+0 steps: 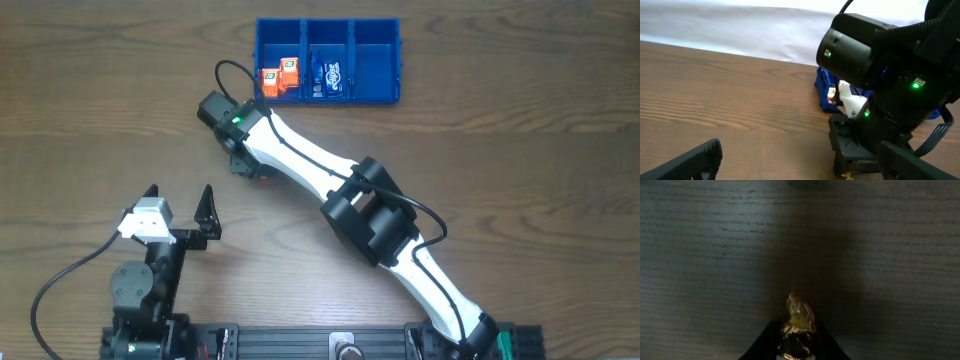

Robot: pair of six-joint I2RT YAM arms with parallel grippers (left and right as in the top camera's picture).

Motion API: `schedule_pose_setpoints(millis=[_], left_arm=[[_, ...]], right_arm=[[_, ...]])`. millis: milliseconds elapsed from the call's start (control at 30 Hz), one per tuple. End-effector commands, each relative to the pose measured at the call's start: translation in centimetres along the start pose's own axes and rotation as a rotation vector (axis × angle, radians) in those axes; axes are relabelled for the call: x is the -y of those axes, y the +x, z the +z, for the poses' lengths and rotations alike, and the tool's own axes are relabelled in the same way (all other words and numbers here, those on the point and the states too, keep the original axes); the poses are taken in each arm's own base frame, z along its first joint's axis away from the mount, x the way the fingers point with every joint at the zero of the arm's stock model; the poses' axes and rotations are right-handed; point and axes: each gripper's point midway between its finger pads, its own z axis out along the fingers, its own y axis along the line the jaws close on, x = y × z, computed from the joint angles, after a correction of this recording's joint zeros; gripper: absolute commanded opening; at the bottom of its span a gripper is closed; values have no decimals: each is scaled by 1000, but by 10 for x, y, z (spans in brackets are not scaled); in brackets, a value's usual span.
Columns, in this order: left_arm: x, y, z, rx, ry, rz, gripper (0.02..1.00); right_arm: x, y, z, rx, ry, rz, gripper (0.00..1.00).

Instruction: Sort Candies Into Trays

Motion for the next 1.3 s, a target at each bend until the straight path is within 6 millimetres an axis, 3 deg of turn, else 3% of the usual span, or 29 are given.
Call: schedule_pose_setpoints(millis=[33, 100, 133, 233, 300, 400, 533, 633, 900, 1200, 1300], left_arm=[[-1, 17, 1, -50, 3, 11, 998], [-1, 17, 1, -50, 3, 11, 998], [-1, 17, 1, -50, 3, 11, 998], [-1, 17, 1, -50, 3, 11, 998], [-1, 17, 1, -50, 3, 11, 998], [-1, 17, 1, -50, 3, 11, 998], [-1, 17, 1, -50, 3, 11, 998], [-1, 17, 1, -50, 3, 11, 996], [-1, 17, 1, -50, 3, 11, 998], [-1, 17, 1, -50, 3, 11, 998], [-1, 17, 1, -50, 3, 11, 998]], right_arm=[[7, -10, -14, 32, 8, -2, 134], [17, -25, -47, 88, 2, -8, 126], [27, -38, -75, 141, 1, -5, 128], [65, -69, -129, 243, 7, 15, 128], [96, -93, -154, 313, 31, 29, 130], [151, -131, -172, 386, 77, 73, 130], [210, -172, -165, 438, 114, 119, 130], [224, -192, -153, 459, 98, 108, 130], [240, -203, -101, 400, 98, 138, 130], [239, -202, -83, 373, 100, 135, 205], [239, -200, -82, 365, 103, 132, 450]])
